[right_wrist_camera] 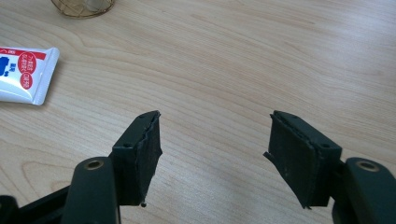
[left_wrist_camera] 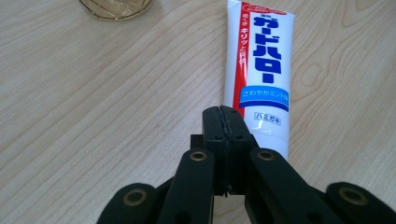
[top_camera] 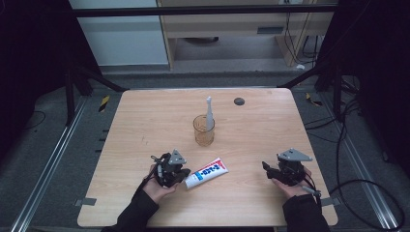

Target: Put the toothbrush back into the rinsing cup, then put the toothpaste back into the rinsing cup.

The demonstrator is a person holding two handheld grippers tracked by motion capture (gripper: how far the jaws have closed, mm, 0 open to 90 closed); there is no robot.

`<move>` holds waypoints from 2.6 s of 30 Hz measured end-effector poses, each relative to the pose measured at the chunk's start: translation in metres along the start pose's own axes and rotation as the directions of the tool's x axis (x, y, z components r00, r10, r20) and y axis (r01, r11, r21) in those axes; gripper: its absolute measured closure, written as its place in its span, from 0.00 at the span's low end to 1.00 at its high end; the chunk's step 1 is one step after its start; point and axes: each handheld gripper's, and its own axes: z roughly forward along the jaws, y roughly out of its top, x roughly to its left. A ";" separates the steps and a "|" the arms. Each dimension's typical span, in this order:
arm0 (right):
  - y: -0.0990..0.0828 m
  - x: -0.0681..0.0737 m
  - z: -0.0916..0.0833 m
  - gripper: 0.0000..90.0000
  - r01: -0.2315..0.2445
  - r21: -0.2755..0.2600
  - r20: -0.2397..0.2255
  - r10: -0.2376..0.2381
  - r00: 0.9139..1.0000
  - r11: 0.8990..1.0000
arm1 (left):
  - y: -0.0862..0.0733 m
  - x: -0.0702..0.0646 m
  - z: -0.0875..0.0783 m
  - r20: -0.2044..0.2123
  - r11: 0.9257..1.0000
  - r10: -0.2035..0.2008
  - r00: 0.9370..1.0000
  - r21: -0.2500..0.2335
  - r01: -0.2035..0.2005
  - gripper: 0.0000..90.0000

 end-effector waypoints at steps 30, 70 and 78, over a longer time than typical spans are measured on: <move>0.002 -0.002 -0.001 0.38 -0.005 0.000 0.003 0.005 1.000 1.000 | 0.042 -0.005 -0.008 0.025 0.999 0.044 0.999 0.008 -0.044 0.52; 0.003 -0.002 0.005 0.37 0.013 0.020 -0.003 -0.013 1.000 1.000 | 0.069 -0.013 0.037 0.085 0.978 0.088 0.992 0.182 -0.103 0.46; 0.003 -0.001 0.007 0.37 0.015 0.026 -0.005 -0.015 1.000 1.000 | 0.072 -0.014 0.042 0.099 0.974 0.090 0.991 0.198 -0.109 0.46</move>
